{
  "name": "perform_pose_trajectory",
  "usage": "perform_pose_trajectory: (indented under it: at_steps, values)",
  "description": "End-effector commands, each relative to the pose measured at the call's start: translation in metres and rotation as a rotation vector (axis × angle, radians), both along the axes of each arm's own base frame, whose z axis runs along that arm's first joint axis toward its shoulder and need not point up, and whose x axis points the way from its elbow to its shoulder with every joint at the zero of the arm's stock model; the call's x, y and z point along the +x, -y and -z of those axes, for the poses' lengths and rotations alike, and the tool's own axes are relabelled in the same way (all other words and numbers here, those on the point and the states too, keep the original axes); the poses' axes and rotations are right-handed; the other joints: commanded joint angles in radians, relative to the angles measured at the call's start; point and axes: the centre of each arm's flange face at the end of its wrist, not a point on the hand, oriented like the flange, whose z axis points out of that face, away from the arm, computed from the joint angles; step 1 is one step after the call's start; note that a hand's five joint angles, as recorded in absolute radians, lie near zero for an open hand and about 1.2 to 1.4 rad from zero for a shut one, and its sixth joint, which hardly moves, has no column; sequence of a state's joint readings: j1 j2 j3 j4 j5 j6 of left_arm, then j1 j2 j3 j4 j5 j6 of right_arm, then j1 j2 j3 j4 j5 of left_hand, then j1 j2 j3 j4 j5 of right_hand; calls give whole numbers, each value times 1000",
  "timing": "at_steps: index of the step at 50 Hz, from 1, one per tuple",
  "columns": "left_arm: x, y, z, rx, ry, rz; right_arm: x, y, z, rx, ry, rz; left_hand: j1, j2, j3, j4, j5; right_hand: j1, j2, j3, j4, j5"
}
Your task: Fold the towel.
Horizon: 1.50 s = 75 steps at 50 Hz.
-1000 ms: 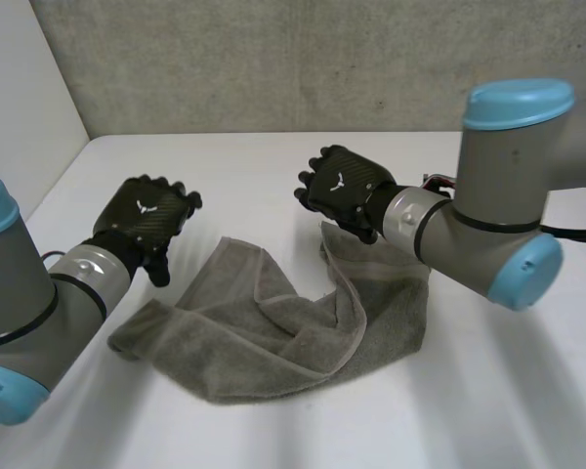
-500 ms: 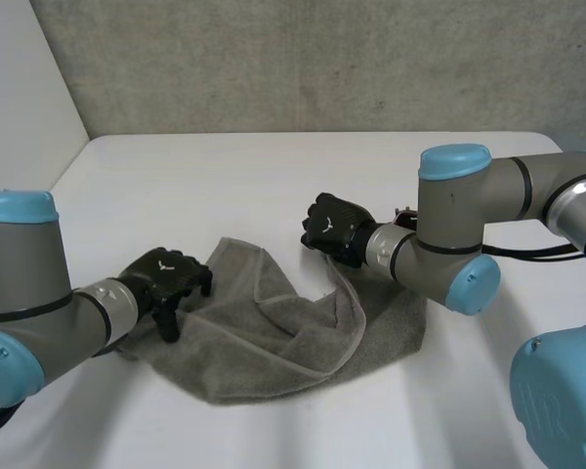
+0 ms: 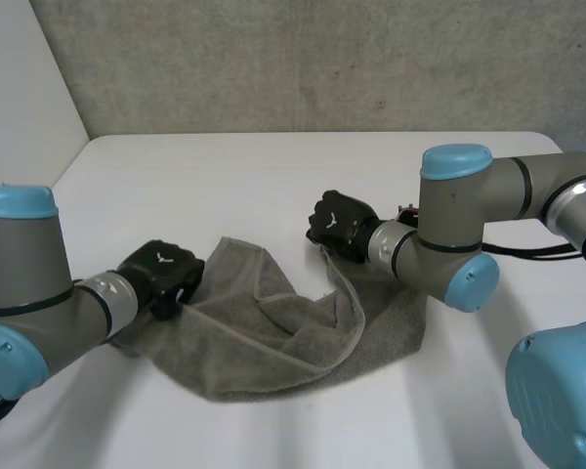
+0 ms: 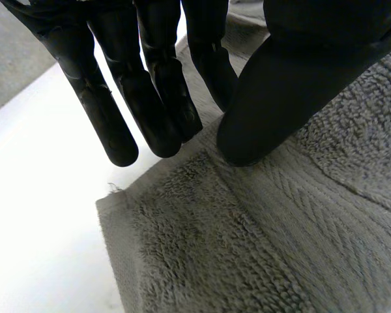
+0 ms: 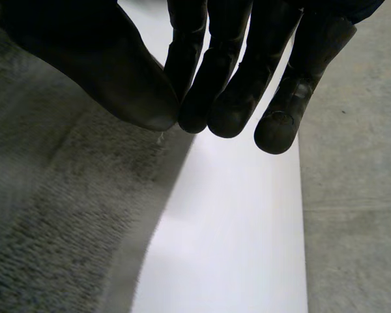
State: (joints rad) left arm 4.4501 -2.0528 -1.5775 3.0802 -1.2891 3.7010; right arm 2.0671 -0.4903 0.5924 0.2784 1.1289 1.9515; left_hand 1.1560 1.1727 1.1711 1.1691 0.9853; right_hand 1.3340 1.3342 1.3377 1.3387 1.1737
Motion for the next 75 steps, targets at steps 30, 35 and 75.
perform_pose_trajectory:
  at_steps: [30, 35, 75]
  values:
    - [15, -7, -35, -74, -34, -42, -11, 15, -25, 203, 168, 5, 240, 224, 225, 227, 236, -1114, -1114, -1118, -1119, -1128]
    - [17, -18, -37, -70, -33, -37, -11, 9, -20, 205, 137, -46, 240, 224, 225, 227, 236, -1099, -1100, -1103, -1104, -1114]
    - [-4, 81, -114, -457, -256, -149, -10, 89, -135, -392, 560, 239, 240, 224, 225, 227, 236, 62, 62, 59, 58, 48]
